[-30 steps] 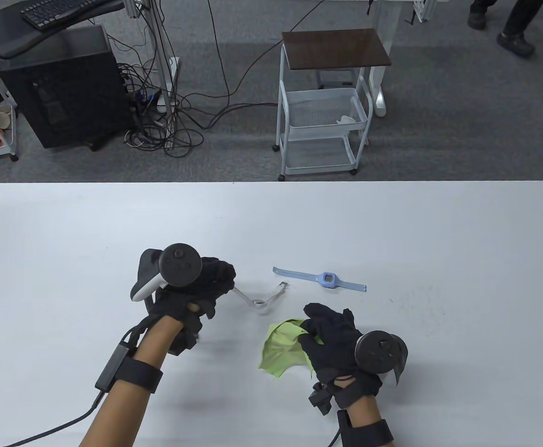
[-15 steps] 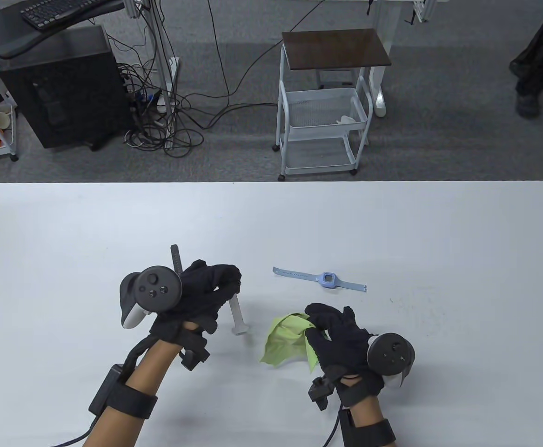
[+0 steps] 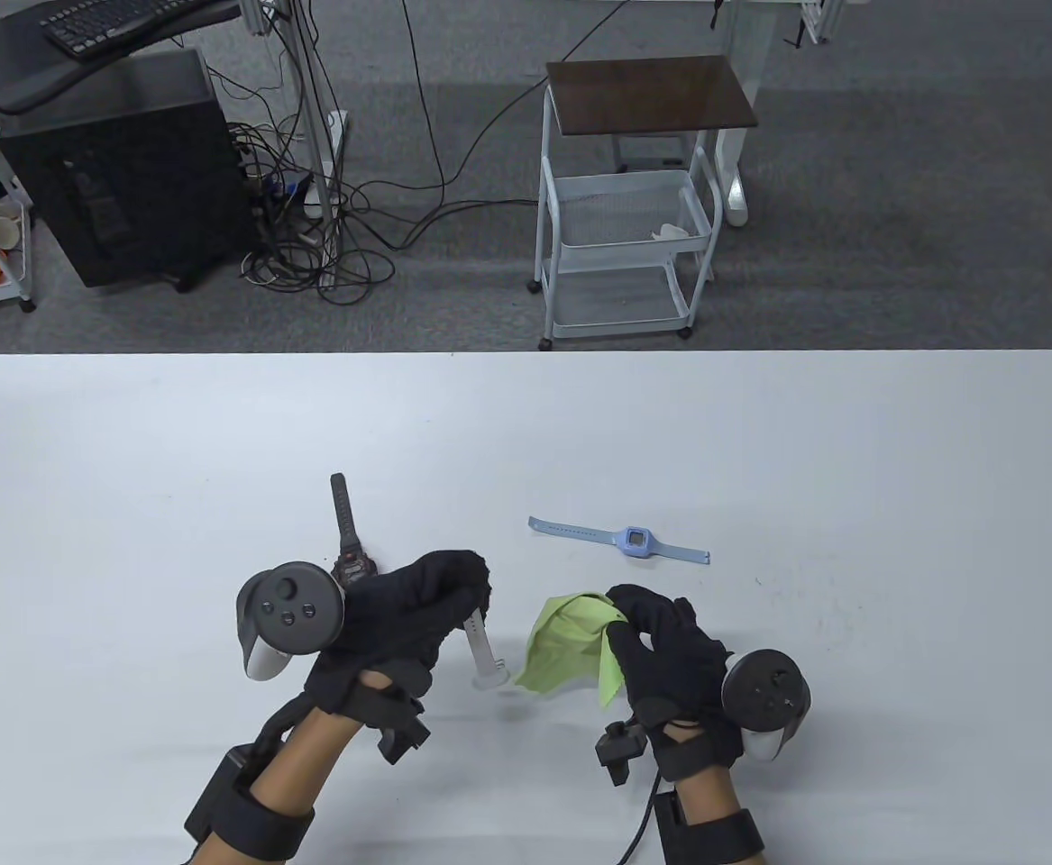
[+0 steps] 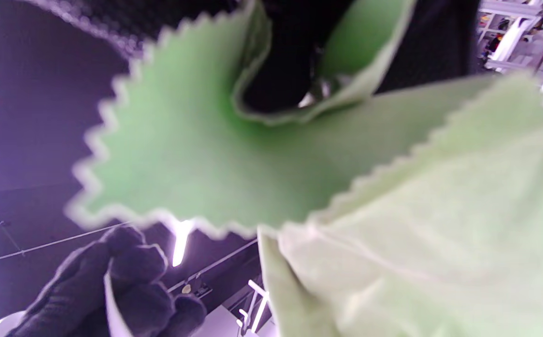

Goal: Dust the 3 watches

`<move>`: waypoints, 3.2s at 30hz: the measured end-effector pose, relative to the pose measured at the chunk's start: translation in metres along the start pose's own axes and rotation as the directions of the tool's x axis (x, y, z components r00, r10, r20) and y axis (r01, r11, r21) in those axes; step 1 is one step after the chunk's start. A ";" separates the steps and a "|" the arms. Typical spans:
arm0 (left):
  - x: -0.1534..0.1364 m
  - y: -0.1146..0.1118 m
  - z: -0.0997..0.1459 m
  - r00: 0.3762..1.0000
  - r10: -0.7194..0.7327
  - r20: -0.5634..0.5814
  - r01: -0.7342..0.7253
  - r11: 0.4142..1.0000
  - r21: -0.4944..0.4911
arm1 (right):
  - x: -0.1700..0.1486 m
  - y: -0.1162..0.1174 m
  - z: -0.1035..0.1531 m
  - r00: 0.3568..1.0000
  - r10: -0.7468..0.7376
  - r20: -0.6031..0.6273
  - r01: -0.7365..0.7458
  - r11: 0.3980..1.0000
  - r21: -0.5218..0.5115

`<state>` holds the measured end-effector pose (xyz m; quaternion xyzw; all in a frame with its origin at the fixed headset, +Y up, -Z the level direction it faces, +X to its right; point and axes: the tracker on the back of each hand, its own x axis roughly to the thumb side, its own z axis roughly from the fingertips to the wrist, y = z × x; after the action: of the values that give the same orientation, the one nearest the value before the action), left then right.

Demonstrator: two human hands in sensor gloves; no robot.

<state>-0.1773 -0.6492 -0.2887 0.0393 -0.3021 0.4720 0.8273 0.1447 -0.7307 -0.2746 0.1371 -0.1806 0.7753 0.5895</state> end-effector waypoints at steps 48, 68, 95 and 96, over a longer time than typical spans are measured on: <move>-0.021 0.006 0.011 0.914 0.405 0.003 -0.389 0.875 0.288 | 0.009 0.107 0.037 0.758 -0.559 -0.338 0.653 0.661 0.371; -0.020 0.004 0.013 0.939 0.342 0.021 -0.330 0.886 0.326 | 0.013 0.110 0.041 0.826 -0.491 -0.277 0.564 0.722 0.401; -0.017 0.009 0.011 0.955 0.294 0.042 -0.294 0.915 0.278 | 0.008 0.095 0.034 0.973 -0.203 -0.106 0.228 0.904 0.362; -0.017 0.009 0.011 0.956 0.290 0.043 -0.290 0.916 0.277 | 0.008 0.095 0.033 0.976 -0.192 -0.098 0.215 0.906 0.363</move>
<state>-0.1955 -0.6608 -0.2908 0.1108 -0.2351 0.6273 0.7341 0.0512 -0.7611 -0.2527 0.2412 0.0025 0.7334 0.6356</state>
